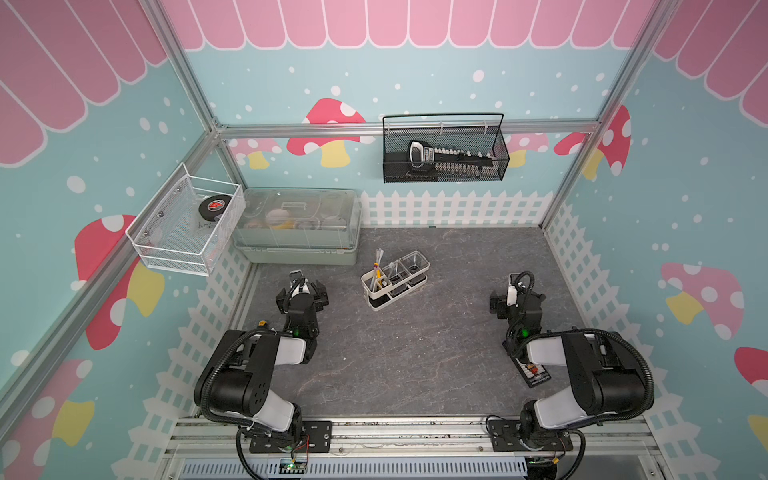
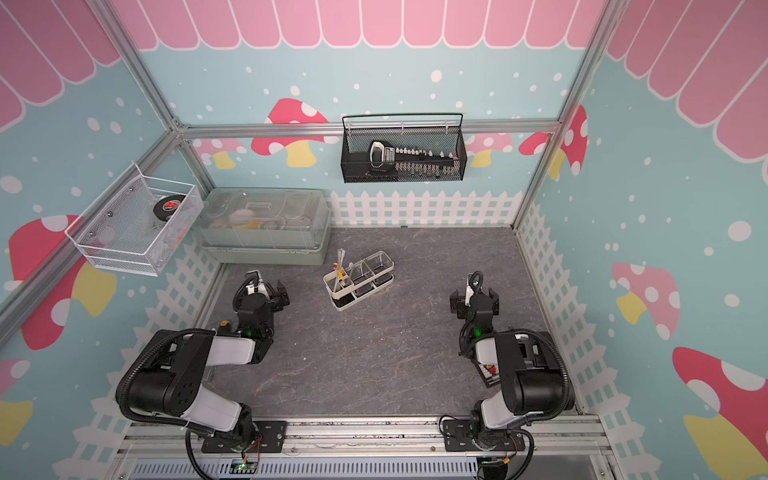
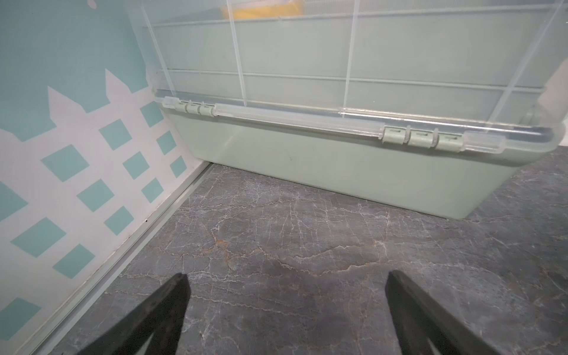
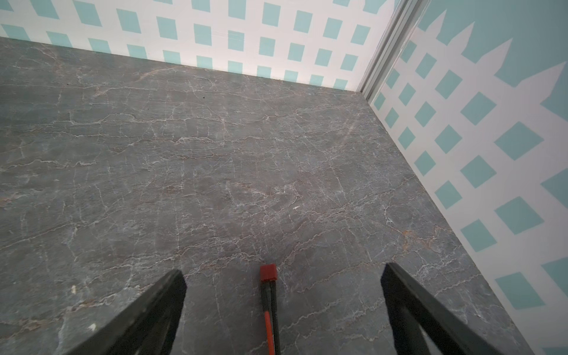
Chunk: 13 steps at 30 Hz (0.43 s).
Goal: Place the toothbrush into the toothbrush holder
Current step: Reset both arms
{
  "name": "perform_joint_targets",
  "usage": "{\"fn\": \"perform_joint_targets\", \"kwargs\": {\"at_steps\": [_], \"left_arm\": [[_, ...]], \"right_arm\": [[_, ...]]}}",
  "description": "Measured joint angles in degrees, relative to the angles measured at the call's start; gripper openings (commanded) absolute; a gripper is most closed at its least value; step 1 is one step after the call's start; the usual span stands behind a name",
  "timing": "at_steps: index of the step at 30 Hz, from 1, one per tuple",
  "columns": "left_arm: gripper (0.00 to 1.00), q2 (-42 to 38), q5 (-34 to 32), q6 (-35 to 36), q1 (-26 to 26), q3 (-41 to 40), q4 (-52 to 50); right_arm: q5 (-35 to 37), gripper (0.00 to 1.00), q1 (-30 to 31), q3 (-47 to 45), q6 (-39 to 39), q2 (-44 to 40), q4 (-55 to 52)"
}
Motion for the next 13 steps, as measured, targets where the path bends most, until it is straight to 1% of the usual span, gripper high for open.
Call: {"fn": "perform_joint_targets", "kwargs": {"at_steps": [2,8,13], "left_arm": [[0.99,0.00,0.02,-0.02,-0.07,0.00,0.26],[0.99,0.00,0.33,-0.04,0.04,0.00,0.28],[0.99,0.00,1.75,-0.11,0.70,0.02,-0.15]], "right_arm": [[0.68,0.99,0.00,0.00,0.28,0.00,0.04],[5.81,0.99,0.00,-1.36,2.54,-0.04,2.60],[4.96,0.99,0.00,-1.36,2.45,-0.04,2.75]]}}
